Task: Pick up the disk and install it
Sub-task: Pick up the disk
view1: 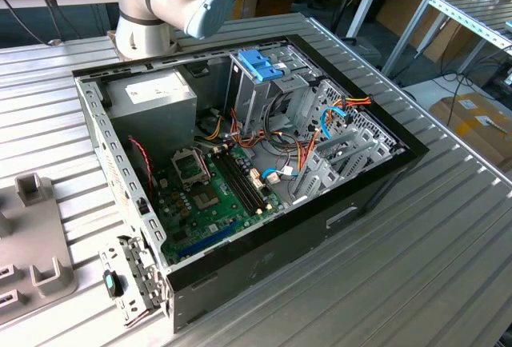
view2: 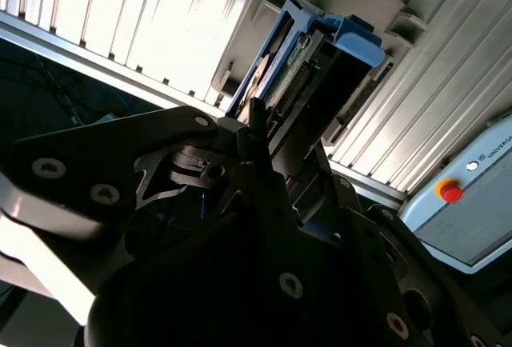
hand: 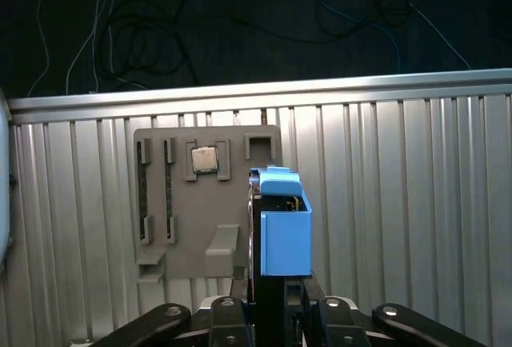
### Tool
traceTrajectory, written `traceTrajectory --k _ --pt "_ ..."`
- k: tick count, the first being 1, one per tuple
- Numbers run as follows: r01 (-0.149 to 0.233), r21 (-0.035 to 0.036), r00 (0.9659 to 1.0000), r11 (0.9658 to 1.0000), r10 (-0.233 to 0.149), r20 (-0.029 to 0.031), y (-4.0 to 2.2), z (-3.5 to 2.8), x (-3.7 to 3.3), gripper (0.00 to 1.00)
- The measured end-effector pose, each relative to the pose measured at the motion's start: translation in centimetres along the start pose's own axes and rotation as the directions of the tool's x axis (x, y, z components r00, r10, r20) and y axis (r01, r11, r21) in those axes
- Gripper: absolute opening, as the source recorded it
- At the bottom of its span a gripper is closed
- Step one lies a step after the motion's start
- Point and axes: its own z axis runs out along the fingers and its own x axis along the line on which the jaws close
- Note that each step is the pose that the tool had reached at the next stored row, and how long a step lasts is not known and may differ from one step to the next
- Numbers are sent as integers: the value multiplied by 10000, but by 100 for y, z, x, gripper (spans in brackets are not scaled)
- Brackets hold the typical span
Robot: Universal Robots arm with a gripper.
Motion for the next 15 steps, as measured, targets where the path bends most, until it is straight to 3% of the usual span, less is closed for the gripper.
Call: traceTrajectory --k 10,15 --pt "0 0 10000 10000 0 0 -114 3 -13 35" --pt "0 1 10000 10000 0 1 -209 6 -20 35"
